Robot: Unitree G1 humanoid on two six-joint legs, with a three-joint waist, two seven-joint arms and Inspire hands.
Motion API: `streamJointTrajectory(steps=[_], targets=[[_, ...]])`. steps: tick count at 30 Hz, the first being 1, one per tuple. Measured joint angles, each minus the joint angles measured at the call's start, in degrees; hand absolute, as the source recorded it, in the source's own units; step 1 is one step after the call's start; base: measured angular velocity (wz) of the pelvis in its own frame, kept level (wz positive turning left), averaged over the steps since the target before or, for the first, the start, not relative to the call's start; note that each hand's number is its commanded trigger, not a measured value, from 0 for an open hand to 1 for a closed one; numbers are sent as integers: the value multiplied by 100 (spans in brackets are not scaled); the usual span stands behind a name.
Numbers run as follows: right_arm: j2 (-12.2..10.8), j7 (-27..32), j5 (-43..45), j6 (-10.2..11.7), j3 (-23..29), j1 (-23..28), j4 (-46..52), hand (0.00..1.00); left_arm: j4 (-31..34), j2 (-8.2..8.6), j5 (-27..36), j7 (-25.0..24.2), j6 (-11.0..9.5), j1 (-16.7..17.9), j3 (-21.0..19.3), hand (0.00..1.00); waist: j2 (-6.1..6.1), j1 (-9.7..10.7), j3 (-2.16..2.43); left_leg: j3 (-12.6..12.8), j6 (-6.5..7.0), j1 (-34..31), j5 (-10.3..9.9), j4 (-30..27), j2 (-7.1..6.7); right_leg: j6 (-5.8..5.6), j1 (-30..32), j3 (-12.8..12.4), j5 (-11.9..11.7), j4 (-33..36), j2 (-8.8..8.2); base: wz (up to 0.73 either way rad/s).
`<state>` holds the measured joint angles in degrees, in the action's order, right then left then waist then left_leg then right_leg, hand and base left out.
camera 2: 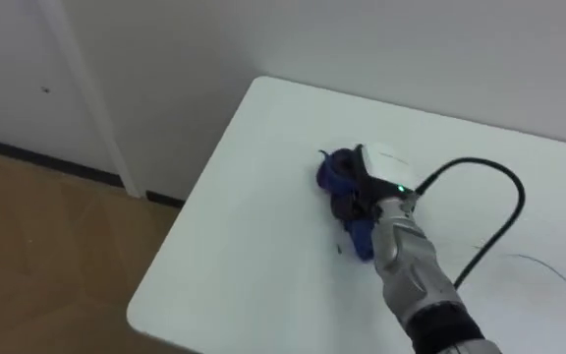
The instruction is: Wipe table
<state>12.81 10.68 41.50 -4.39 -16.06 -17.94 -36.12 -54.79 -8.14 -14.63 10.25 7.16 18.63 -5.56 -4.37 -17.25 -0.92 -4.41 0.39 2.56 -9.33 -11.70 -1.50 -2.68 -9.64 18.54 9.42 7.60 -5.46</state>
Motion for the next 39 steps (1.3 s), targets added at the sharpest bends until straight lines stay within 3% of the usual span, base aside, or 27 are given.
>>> streamJointTrajectory(steps=[3, 4, 7, 9, 10, 13, 15, 17, 18, 19, 20, 21, 22, 24, 25, 27, 29, 30, 31, 32, 33, 34, 35, 36, 37, 38, 39], targets=[[82, 425, -60, 518, 369, 486, -240, 100, 170, -18, 37, -86, -2, 376, -155, 0, 11, 235, -5, -41, 14, 129, -2, 18, -49, -12, -223, 153, 6, 25, -53, 54], [86, 662, -81, 745, 616, 745, -289, 100, 187, -19, 34, -96, -14, 404, -292, 0, -10, 430, 7, -5, 47, 150, 0, 22, -75, -21, -328, 234, 12, 18, -74, 69], [86, 1109, -97, 1115, 1241, 1303, -331, 100, 114, -19, -157, -100, -71, 365, -606, 0, -18, 640, 26, 144, 138, 289, -21, 54, -117, -151, -495, 189, 93, 33, -190, 34], [117, 1536, -131, 1262, 1802, 1667, -544, 100, 61, -37, -374, -89, -112, 355, -914, 0, 26, 789, 127, 252, 235, 327, -106, -7, -159, -199, -526, 272, 122, 139, -262, -15], [145, 1629, -171, 1264, 1912, 1721, -618, 100, 40, -50, -375, -86, -122, 343, -941, 0, 40, 815, 149, 286, 251, 333, -129, -35, -165, -207, -527, 282, 123, 168, -278, -26], [386, 1838, -555, 1089, 1952, 1759, -1040, 100, 38, -59, -339, -76, -131, 157, -820, 0, 223, 797, 210, 507, 366, 397, -393, -371, -103, -272, -489, 399, 163, 633, -392, -40], [300, 1834, -667, 833, 1897, 1559, -1072, 100, 30, -60, -226, 4, -156, -52, -605, 0, 282, 688, 194, 623, 413, 315, -516, -610, -48, -321, -318, 403, 195, 954, -475, -44], [197, 1796, -665, 461, 1681, 1215, -1178, 100, -43, -68, -216, 76, -268, -300, -416, 0, 301, 499, 185, 855, 422, 188, -558, -740, 68, -321, -3, 341, 197, 1366, -550, -64], [132, 1696, -646, 235, 1411, 1006, -1166, 100, -96, -94, -204, 92, -296, -497, -286, 0, 301, 293, 165, 1033, 422, 82, -559, -807, 174, -275, 276, 271, 206, 1688, -598, -74], [47, 1567, -544, 25, 1140, 792, -1104, 100, -265, -126, -191, 102, -392, -700, -175, 0, 300, 32, 163, 1203, 398, -31, -569, -880, 297, -254, 509, 278, 315, 2147, -770, -77], [-17, 1498, -477, -41, 1000, 653, -1091, 100, -332, -150, -185, 106, -413, -803, -122, 0, 301, -86, 163, 1221, 360, -104, -586, -934, 340, -231, 581, 273, 395, 2292, -869, -63], [-205, 1342, -385, -129, 751, 287, -1087, 100, -416, -229, -173, 121, -476, -978, -34, 0, 265, -241, 136, 1219, 281, -289, -621, -1053, 457, -239, 694, 223, 487, 2417, -1089, -34], [-300, 1306, -359, -163, 622, 132, -1081, 100, -449, -265, -159, 130, -507, -1054, -8, 0, 239, -312, 121, 1221, 241, -393, -622, -1103, 509, -238, 729, 188, 488, 2408, -1168, -25], [-469, 1113, -271, -30, 94, -601, -1008, 100, -422, -425, -61, 127, -601, -1394, 38, 0, 88, -609, -32, 1106, 98, -934, -636, -1400, 766, -286, 976, -12, 455, 2202, -1465, 2], [-469, 1100, -275, 34, 89, -751, -1012, 100, -380, -452, -60, 123, -604, -1479, 37, 0, 64, -687, -67, 1006, 32, -1099, -637, -1499, 826, -308, 1009, -24, 426, 2080, -1504, 41], [-438, 1113, -332, 141, 98, -1114, -1204, 100, -349, -667, 17, 101, -618, -1559, 205, 0, 24, -740, -56, 526, -247, -1599, -589, -1776, 1059, -385, 1012, -110, 243, 1561, -1553, 88], [-361, 1126, -383, 252, 192, -1039, -1321, 100, -357, -852, 45, 23, -585, -1478, 227, 0, -32, -707, -26, 196, -476, -1663, -554, -1778, 1221, -404, 909, -108, 18, 1190, -1549, 82], [-334, 1147, -371, 357, 233, -921, -1317, 100, -357, -927, 67, -1, -563, -1308, 169, 0, -35, -655, -29, 50, -669, -1581, -557, -1757, 1357, -409, 852, -69, -159, 959, -1535, 47], [-257, 1149, -369, 498, 262, -748, -1281, 100, -350, -1040, 116, -54, -544, -1149, 68, 0, -50, -579, -35, -55, -869, -1492, -547, -1705, 1499, -431, 845, 12, -313, 783, -1437, 42], [-216, 1145, -367, 586, 314, -649, -1249, 100, -341, -1062, 158, -97, -528, -1075, -18, 0, -64, -516, -33, -93, -983, -1463, -525, -1668, 1592, -444, 853, 70, -373, 729, -1362, 48], [-153, 1155, -359, 717, 460, -465, -1195, 100, -336, -1106, 179, -119, -496, -973, -144, 0, -97, -374, -44, -126, -1236, -1389, -452, -1602, 1740, -440, 884, 298, -572, 778, -1182, 49], [-101, 1163, -364, 760, 517, -340, -1185, 100, -335, -1079, 238, -114, -481, -894, -151, 0, -34, -270, -3, -147, -1337, -1372, -419, -1583, 1885, -817, 851, 450, -363, 952, -1130, 61], [56, 1171, -364, 816, 637, -63, -1108, 100, -339, -987, 281, -130, -474, -773, -94, 0, 88, -142, 102, -142, -1292, -1262, -275, -1451, 2147, -694, 852, 599, 3, 1291, -940, 52], [235, 1140, -347, 814, 703, 254, -961, 100, -337, -856, 264, -169, -470, -680, -103, 0, 66, -46, 137, 192, -1017, -1102, -90, -1288, 2152, -506, 850, 640, 218, 1427, -891, 31], [363, 1026, -316, 749, 748, 428, -813, 100, -337, -716, 258, -177, -470, -632, -87, 0, 84, 12, 133, 572, -1000, -957, -97, -1297, 2015, -310, 851, 641, 274, 1378, -800, 3], [385, 955, -318, 716, 791, 445, -752, 100, -338, -659, 260, -176, -468, -626, -90, 0, 95, 53, 107, 716, -978, -904, -110, -1299, 1941, -217, 843, 642, 264, 1316, -739, -18], [381, 792, -316, 625, 859, 438, -590, 100, -340, -568, 257, -170, -467, -649, -105, 0, 69, 128, 78, 901, -875, -817, -170, -1288, 1749, 18, 851, 624, 253, 1247, -651, -20]])
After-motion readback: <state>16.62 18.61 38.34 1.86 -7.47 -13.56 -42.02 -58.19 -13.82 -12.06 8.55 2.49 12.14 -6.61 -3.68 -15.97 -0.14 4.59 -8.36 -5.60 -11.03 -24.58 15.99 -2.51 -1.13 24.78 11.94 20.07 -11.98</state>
